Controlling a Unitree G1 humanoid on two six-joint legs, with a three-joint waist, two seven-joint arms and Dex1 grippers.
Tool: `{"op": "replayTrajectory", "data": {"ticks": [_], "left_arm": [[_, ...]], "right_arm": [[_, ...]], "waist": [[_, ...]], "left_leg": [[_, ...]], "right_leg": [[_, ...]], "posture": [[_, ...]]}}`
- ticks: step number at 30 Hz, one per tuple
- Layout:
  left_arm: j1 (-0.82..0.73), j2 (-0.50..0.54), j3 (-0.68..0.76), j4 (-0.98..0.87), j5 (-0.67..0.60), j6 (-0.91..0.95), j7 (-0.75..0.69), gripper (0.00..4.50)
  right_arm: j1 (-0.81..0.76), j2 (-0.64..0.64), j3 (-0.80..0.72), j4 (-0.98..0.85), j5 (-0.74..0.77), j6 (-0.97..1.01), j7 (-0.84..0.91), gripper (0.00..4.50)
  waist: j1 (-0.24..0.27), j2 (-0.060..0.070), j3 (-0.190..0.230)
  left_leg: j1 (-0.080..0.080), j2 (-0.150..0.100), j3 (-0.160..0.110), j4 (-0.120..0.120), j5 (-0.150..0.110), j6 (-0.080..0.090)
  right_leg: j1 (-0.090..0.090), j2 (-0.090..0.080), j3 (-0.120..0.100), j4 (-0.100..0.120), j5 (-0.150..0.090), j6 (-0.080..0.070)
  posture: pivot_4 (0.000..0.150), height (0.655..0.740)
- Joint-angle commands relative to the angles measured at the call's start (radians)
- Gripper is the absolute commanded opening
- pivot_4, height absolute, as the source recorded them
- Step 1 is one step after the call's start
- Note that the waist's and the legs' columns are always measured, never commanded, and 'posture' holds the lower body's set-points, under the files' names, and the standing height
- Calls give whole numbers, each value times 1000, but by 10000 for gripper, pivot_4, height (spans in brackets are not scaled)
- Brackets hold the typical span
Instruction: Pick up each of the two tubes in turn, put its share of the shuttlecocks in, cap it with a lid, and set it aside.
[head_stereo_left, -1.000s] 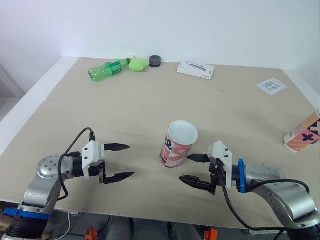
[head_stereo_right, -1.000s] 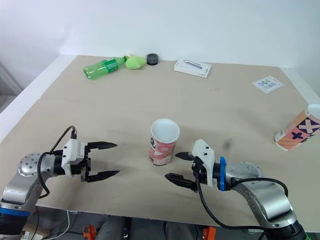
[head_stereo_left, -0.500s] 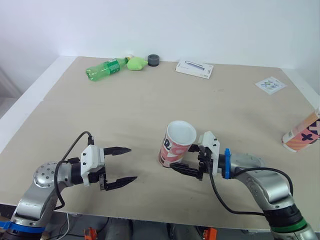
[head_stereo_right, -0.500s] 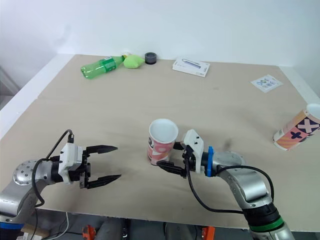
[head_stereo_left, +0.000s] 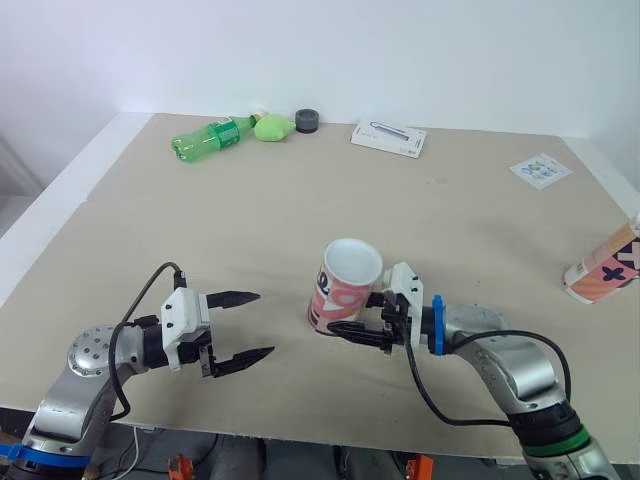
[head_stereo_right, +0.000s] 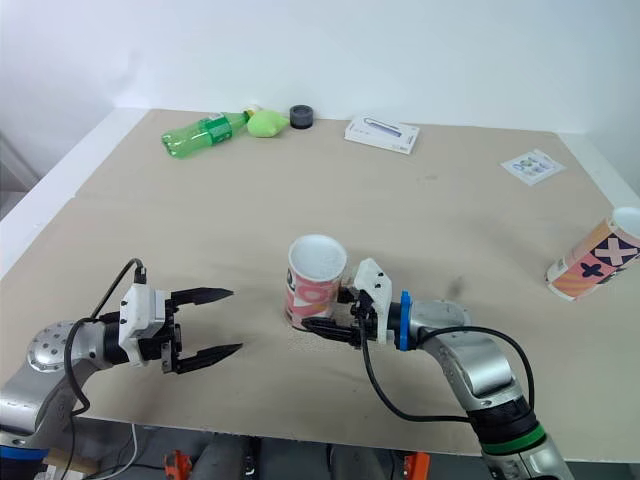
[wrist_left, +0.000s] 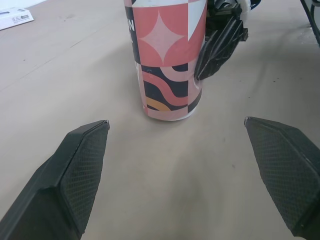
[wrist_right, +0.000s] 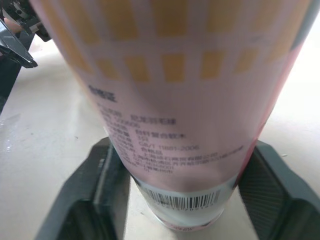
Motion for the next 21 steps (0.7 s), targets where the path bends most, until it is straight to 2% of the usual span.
{"op": "replayTrajectory", "data": {"ticks": [1,5,11,16,21], "left_arm": [[6,-23,26,-4,-30,-4,25,45000],[-7,-53,19,-2,-42,2,49,45000],[-83,-106,-77,47,17,-11,56,45000],[-161,-143,-138,125,66,-31,48,45000],[-271,-167,-167,245,77,-54,-8,45000]], "right_arm": [[-14,-2,-10,4,-6,-5,-1,25831],[2,-35,-47,-13,9,-1,10,25831],[119,-127,-229,-159,75,66,-49,25831],[228,-133,-383,-222,44,90,-201,25831],[274,-37,-505,-208,-35,104,-452,25831]], "waist": [[0,0,0],[0,0,0],[16,0,0],[17,-1,0],[15,0,0]], "left_leg": [[0,0,0,0,0,0],[0,0,0,0,0,0],[-1,-3,0,1,0,0],[-1,-2,0,0,0,0],[-1,-3,-1,1,1,0]], "right_leg": [[0,0,0,0,0,0],[0,0,0,0,0,0],[1,-1,1,0,0,1],[0,0,2,0,0,2],[0,0,2,0,2,3]], "posture": [[1500,7294],[1500,7294],[1500,7294],[1500,7294],[1500,7294]]}}
